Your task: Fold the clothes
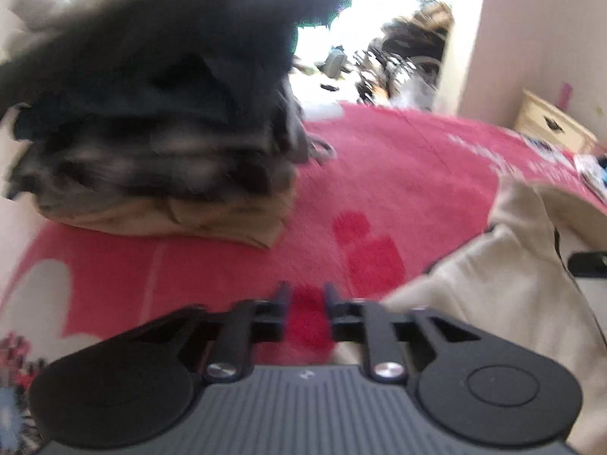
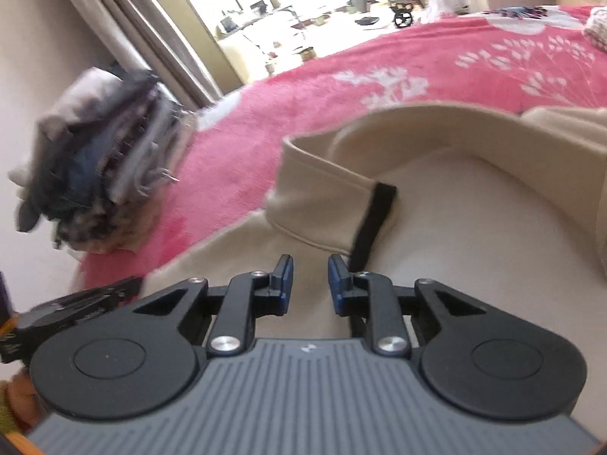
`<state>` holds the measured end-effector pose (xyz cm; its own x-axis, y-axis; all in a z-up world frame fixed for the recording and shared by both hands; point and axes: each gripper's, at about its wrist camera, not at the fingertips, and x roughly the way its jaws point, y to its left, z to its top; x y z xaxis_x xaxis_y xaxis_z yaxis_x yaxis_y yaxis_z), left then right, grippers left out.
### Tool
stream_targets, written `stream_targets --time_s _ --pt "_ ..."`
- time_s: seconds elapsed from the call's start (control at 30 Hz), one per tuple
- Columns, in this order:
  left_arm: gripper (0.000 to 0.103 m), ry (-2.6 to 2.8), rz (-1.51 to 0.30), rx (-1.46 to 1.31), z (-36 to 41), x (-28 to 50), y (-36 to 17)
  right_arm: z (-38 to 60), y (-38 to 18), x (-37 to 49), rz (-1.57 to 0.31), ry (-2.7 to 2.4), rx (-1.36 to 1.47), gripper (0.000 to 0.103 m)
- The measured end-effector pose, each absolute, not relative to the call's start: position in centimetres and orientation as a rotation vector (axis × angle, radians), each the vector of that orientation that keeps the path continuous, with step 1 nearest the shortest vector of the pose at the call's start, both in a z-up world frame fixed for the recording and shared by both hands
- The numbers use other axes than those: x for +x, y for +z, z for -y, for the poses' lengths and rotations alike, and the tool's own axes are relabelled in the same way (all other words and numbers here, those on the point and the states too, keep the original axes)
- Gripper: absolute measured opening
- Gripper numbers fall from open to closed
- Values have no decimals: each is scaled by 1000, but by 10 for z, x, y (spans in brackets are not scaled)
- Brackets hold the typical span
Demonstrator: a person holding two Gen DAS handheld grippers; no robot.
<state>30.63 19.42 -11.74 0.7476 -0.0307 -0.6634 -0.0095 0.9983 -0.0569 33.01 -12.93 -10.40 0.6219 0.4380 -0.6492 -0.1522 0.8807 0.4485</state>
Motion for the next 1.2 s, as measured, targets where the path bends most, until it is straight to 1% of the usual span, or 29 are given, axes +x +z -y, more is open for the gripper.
stream_targets --time_s 0.03,0.1,0.13,0.23,0.3,0.33,0.37,0.47,0.57,0.63,0.7,0.77,0.87,0.93,0.97,1.03,1.1,1.17,1.2 --pt "39 2 -699 -65 -195 302 -111 126 -100 332 -834 380 367 21" --pt "40 4 -663 -75 -194 297 -100 116 -94 342 -833 435 338 21" --pt "42 -11 -654 -81 -191 295 -96 111 -94 349 -834 450 315 21" --pt "42 -39 -670 -36 -173 296 -95 107 -110 382 -844 369 238 20" --pt "42 -43 -674 -4 -162 296 -96 126 -121 398 -859 279 296 18" --pt "42 -45 -673 3 -159 296 -95 141 -120 401 -855 285 398 19" --pt "42 -45 -676 -4 -157 295 -93 155 -115 398 -836 275 473 20" --pt "42 -45 -678 -24 -153 290 -84 189 -83 376 -770 274 530 21" --pt "45 -51 -649 -17 -145 280 -67 229 -45 342 -737 286 542 21" --pt "46 -61 -626 -16 -138 271 -53 257 -17 315 -720 290 541 21" --pt "48 -76 -613 -21 -131 260 -37 290 12 277 -686 263 511 21" --pt "55 -96 -604 -23 -121 248 -23 325 41 235 -647 225 502 21" --pt "62 -131 -591 7 -100 229 -5 374 78 172 -580 144 485 22" --pt "65 -160 -593 34 -83 217 3 403 101 126 -538 85 477 24" --pt "65 -184 -605 42 -73 211 4 415 106 108 -527 56 484 28" --pt "65 -236 -634 53 -51 199 3 438 114 71 -509 -3 504 31" --pt "65 -309 -666 69 -21 185 -3 461 100 43 -530 -60 577 36" --pt "65 -383 -694 90 10 169 -11 483 83 16 -554 -119 653 47" --pt "65 -423 -704 103 25 162 -16 493 64 8 -591 -154 707 47"
